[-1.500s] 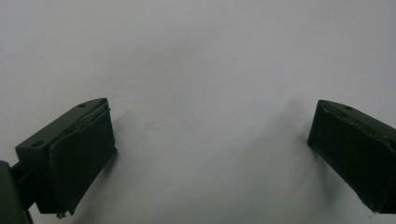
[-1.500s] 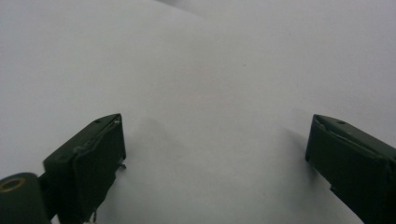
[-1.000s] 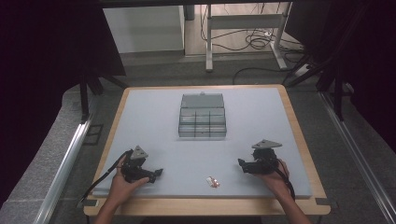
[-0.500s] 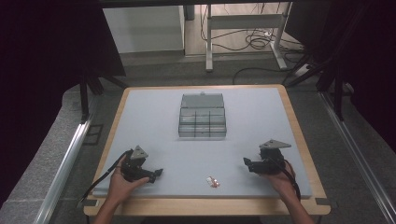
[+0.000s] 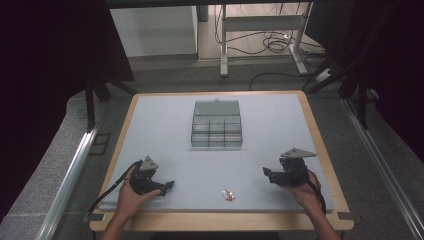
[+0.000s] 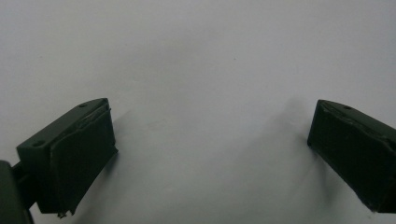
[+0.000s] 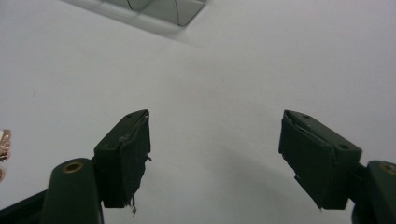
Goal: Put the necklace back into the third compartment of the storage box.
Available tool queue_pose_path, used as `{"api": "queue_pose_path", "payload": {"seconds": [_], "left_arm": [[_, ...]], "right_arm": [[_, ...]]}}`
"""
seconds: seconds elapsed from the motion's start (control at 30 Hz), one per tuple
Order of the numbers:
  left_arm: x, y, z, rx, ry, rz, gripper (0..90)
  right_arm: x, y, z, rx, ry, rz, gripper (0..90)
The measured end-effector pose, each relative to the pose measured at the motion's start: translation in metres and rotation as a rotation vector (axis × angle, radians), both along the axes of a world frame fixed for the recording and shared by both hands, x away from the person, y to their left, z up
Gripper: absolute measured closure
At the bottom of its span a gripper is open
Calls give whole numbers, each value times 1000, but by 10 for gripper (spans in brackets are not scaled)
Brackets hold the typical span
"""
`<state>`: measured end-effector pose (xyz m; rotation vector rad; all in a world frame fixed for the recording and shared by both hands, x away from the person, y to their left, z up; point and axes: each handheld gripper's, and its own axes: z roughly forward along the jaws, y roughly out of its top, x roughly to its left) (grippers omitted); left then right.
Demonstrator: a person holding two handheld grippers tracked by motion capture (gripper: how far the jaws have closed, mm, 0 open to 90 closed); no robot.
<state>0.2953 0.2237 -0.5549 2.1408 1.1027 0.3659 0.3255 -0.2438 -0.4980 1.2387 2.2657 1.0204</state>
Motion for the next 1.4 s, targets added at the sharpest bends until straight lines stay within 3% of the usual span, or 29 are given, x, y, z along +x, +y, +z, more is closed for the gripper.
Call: {"api": "queue_pose_path", "payload": {"seconds": [0.23,0.6,0.93,1.4], "left_arm": [[0,0,0,0,0,2,5],[0,0,0,3,-3,-3,5],[0,0,0,3,-3,-3,5],[0,0,0,1,-1,2,4]], "right_arm": [[-4,0,13,8,-28,46,301],[-16,24,32,18,-16,216,388],[-23,45,27,-16,19,288,420],[-32,75,8,-57,79,390,469]]}}
